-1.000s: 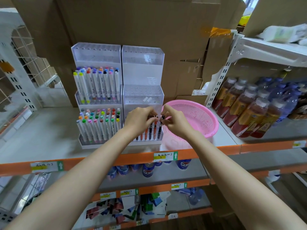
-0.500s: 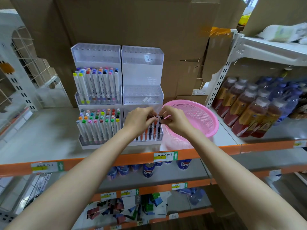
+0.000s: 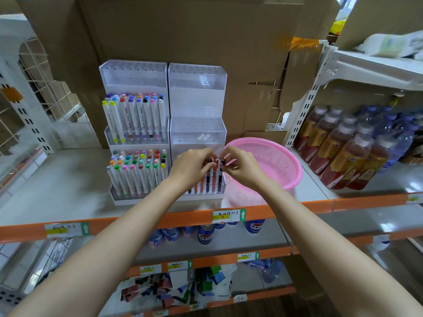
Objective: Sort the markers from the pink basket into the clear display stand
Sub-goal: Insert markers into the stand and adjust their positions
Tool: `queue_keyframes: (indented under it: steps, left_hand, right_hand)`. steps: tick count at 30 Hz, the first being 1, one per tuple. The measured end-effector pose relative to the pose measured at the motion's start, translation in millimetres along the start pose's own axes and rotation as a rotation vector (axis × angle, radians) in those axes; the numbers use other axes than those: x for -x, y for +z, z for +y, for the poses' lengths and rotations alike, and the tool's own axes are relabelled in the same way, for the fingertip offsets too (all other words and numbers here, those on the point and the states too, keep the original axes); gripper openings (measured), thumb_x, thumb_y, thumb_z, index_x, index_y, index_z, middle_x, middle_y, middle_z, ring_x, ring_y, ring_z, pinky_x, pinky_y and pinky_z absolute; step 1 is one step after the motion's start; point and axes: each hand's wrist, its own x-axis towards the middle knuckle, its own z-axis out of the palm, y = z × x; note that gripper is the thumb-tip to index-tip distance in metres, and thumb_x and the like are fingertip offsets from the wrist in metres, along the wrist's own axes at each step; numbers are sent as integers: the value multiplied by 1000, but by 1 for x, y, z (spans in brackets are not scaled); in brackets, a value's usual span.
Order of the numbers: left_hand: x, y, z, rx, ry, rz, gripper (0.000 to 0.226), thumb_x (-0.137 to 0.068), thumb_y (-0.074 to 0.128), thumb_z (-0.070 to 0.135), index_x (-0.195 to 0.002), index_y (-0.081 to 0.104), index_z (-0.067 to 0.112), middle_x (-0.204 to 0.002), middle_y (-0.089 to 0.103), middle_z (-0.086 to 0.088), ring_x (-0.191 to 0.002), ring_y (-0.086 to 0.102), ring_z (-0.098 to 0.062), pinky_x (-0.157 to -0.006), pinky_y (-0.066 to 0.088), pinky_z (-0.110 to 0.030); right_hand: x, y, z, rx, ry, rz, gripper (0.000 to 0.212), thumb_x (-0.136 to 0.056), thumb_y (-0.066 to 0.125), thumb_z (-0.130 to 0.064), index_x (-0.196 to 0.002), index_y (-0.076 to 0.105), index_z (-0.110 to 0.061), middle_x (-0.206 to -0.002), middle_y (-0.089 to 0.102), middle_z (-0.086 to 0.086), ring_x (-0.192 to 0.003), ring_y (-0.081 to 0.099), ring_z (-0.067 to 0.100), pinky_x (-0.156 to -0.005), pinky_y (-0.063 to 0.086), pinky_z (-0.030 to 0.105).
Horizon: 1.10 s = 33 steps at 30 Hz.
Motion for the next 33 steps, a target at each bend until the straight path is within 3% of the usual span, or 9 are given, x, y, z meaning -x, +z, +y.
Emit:
queue_keyframes:
  steps: [3, 6, 10, 14, 17, 25, 29, 33]
  left_hand:
    - [2, -5, -4, -76, 15, -15, 33, -92, 58, 37, -122, 58, 24, -108, 69, 6, -101, 63, -16, -78, 54, -37]
    - [5, -11, -15, -47, -67, -13, 38, -88, 61, 42, -121, 60, 22, -115, 66, 6, -105, 61, -13, -84, 52, -33]
    - [8, -12, -18, 100, -136, -53, 35, -83, 69, 39, -114, 64, 23, -114, 66, 7, -106, 60, -11, -91, 49, -33]
    - [5, -6, -7, 65, -143, -33, 32, -82, 70, 43, -110, 67, 28, -108, 68, 10, -101, 62, -11, -86, 52, -38]
    - [3, -3, -5, 14, -179, -4, 26, -83, 67, 45, -104, 69, 31, -101, 70, 11, -96, 63, -12, -85, 50, -39]
    - [2, -1, -11, 20, -191, -8, 24, -84, 66, 46, -103, 71, 31, -99, 71, 9, -95, 64, -14, -85, 51, -41]
    - [5, -3, -10, -3, -180, -32, 31, -83, 67, 47, -109, 67, 30, -104, 70, 7, -98, 63, -15, -85, 52, -40]
    - [11, -9, -19, 82, -190, -12, 32, -82, 72, 34, -111, 67, 22, -108, 69, 3, -100, 62, -14, -86, 52, -36]
  right_hand:
    - [1, -1, -3, -21, 2, -17, 28, -86, 68, -10, -112, 59, -14, -101, 66, 4, -87, 65, 17, -75, 55, 23]
    - [2, 1, -4, -83, 42, 11, 36, -85, 71, -17, -119, 60, -19, -106, 66, 0, -92, 64, 12, -75, 51, 17]
    - [-1, 8, -2, -164, 107, 2, 28, -83, 73, -17, -111, 67, -17, -99, 70, -1, -90, 66, 12, -80, 54, 24]
    - [-4, 14, -2, -122, 99, 7, 11, -82, 73, -13, -92, 73, -10, -80, 71, 4, -77, 67, 17, -68, 54, 31]
    - [-6, 14, 2, -130, 98, 6, 9, -81, 74, -14, -89, 74, -9, -78, 72, 8, -78, 69, 21, -73, 57, 42]
    - [-9, 11, 7, -202, 98, -37, 13, -80, 76, -16, -90, 72, -9, -82, 73, 6, -80, 70, 18, -76, 58, 41]
    - [-15, 12, 3, -186, 35, -68, 19, -78, 78, -26, -93, 74, -15, -85, 73, -3, -81, 68, 10, -72, 57, 30]
    - [-22, 12, -6, -149, -12, -88, 21, -80, 76, -26, -99, 75, -17, -90, 73, -7, -84, 66, 2, -70, 49, 13]
